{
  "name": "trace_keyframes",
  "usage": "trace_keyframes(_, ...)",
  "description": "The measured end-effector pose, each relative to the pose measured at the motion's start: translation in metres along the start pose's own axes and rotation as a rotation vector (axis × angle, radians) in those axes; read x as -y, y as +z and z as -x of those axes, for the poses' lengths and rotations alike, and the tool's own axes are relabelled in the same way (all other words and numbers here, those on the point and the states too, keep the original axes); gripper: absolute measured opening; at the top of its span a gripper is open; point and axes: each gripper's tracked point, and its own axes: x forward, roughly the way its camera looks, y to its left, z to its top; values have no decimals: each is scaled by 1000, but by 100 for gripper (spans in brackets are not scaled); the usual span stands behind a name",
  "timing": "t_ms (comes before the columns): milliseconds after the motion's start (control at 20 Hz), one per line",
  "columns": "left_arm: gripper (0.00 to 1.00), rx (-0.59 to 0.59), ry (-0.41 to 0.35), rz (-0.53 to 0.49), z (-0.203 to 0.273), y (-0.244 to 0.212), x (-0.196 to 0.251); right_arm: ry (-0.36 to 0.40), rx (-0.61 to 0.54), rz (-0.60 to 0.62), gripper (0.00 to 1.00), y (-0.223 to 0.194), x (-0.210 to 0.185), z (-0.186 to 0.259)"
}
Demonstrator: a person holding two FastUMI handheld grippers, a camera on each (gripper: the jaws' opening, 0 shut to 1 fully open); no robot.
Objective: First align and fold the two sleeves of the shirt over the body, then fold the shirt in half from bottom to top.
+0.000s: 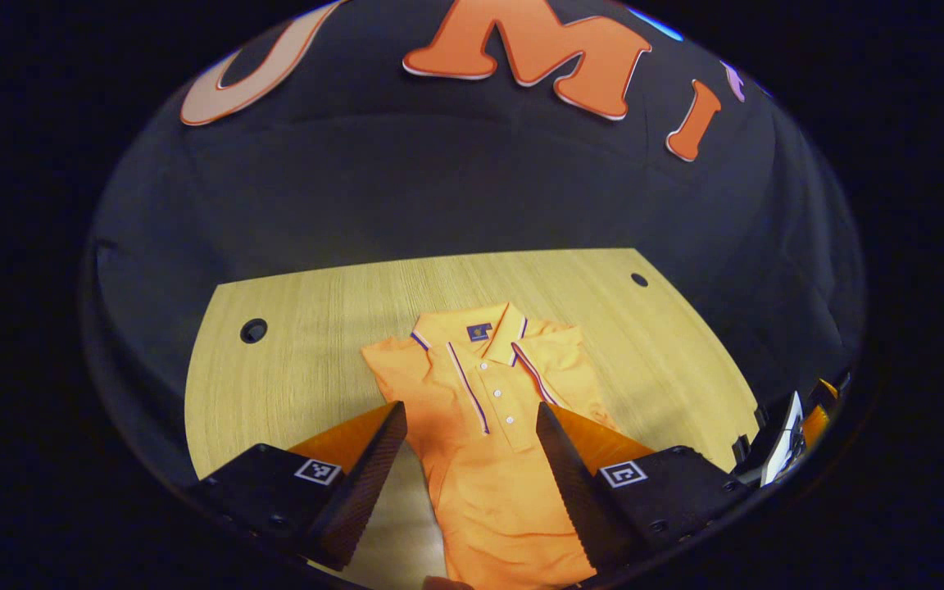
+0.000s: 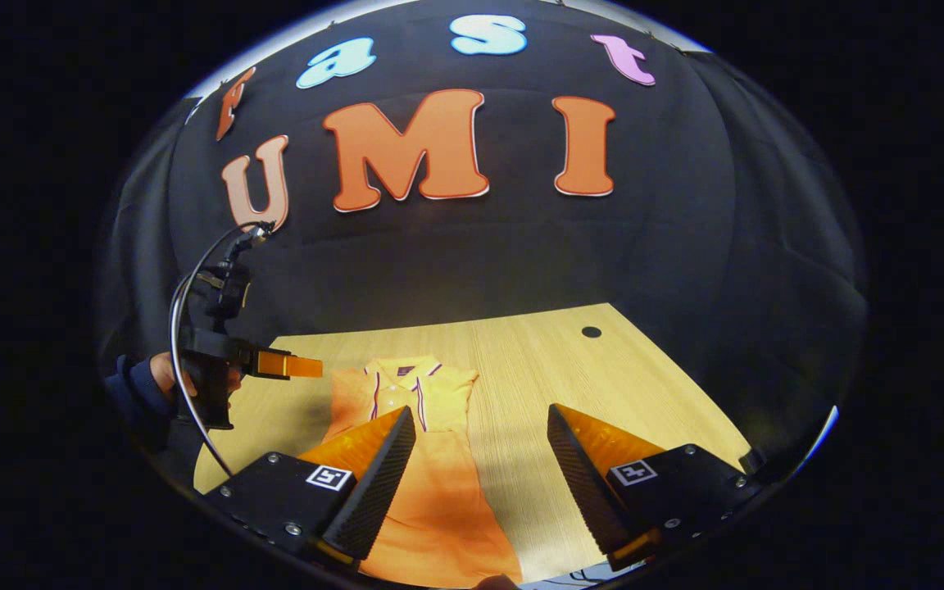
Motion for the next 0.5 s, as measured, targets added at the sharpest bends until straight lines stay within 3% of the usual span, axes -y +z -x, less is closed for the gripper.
trace_keyframes(250, 98, 214, 94, 3, 70, 13, 11, 97, 105, 41, 99, 16, -10, 19)
trace_keyframes(500, 98, 424, 172, 3, 147, 28, 25, 123, 205, 82, 99, 34, -8, 34)
